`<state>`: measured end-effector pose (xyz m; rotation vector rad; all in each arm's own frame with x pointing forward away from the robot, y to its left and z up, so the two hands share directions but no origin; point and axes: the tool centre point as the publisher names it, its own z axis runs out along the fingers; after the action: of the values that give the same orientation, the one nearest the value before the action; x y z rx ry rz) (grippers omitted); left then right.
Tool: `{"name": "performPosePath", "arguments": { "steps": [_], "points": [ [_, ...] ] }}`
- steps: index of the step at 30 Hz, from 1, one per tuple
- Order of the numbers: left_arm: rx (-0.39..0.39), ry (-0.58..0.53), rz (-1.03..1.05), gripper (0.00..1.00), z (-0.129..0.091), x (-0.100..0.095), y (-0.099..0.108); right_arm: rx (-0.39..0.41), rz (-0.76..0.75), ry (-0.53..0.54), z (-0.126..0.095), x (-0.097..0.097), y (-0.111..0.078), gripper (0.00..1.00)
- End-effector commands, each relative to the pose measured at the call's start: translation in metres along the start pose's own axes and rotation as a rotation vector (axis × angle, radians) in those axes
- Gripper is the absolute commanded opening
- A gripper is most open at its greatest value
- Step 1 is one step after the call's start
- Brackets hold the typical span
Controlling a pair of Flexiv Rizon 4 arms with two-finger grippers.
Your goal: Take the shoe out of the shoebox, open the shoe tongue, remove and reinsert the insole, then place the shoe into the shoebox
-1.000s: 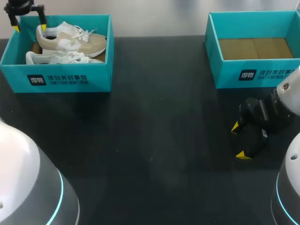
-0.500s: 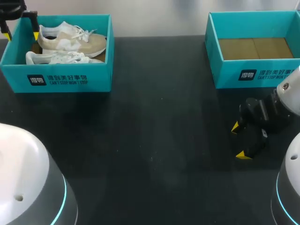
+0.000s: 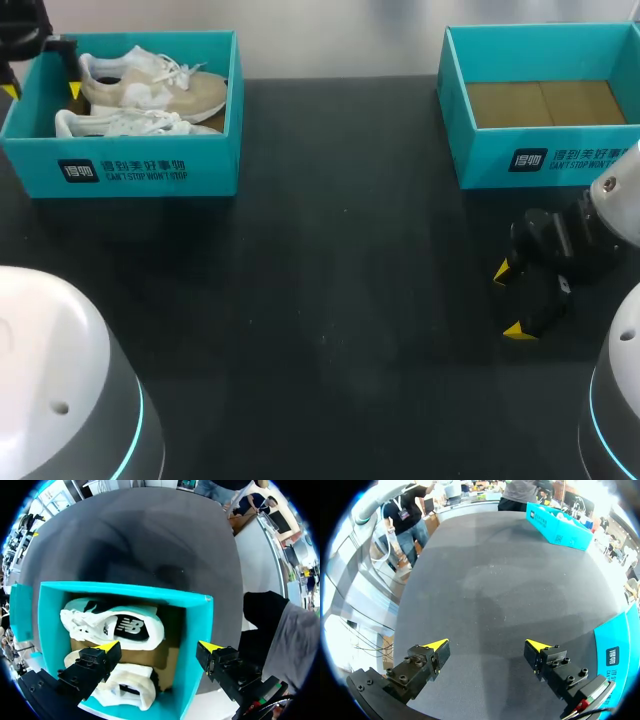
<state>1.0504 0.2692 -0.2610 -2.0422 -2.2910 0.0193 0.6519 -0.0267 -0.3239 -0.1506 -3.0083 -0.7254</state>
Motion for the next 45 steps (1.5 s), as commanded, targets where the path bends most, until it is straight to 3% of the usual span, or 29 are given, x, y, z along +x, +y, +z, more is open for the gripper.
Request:
{"name": "performPosePath", "arguments": {
  "steps": [1, 8, 16, 33, 45],
  "points": [
    [-0.082, -0.015, -0.005, 1.00, 0.000, 0.004, -0.014, 0.003, 0.001, -0.001, 0.001, 0.000, 0.001, 1.00],
    [-0.059, -0.031, -0.014, 1.00, 0.019, 0.003, -0.008, 0.003, 0.001, -0.001, 0.001, 0.000, 0.001, 1.00],
    [-0.100, -0.008, -0.001, 1.00, 0.040, -0.002, -0.003, 0.003, 0.001, -0.001, 0.001, 0.000, 0.001, 1.00],
    [-0.066, 0.005, 0.055, 1.00, 0.087, -0.004, 0.002, 0.003, 0.001, -0.001, 0.001, 0.000, 0.001, 1.00],
    [-0.036, 0.006, 0.071, 1.00, 0.104, -0.003, 0.003, 0.003, 0.001, -0.001, 0.001, 0.000, 0.001, 1.00]
  ]
}}
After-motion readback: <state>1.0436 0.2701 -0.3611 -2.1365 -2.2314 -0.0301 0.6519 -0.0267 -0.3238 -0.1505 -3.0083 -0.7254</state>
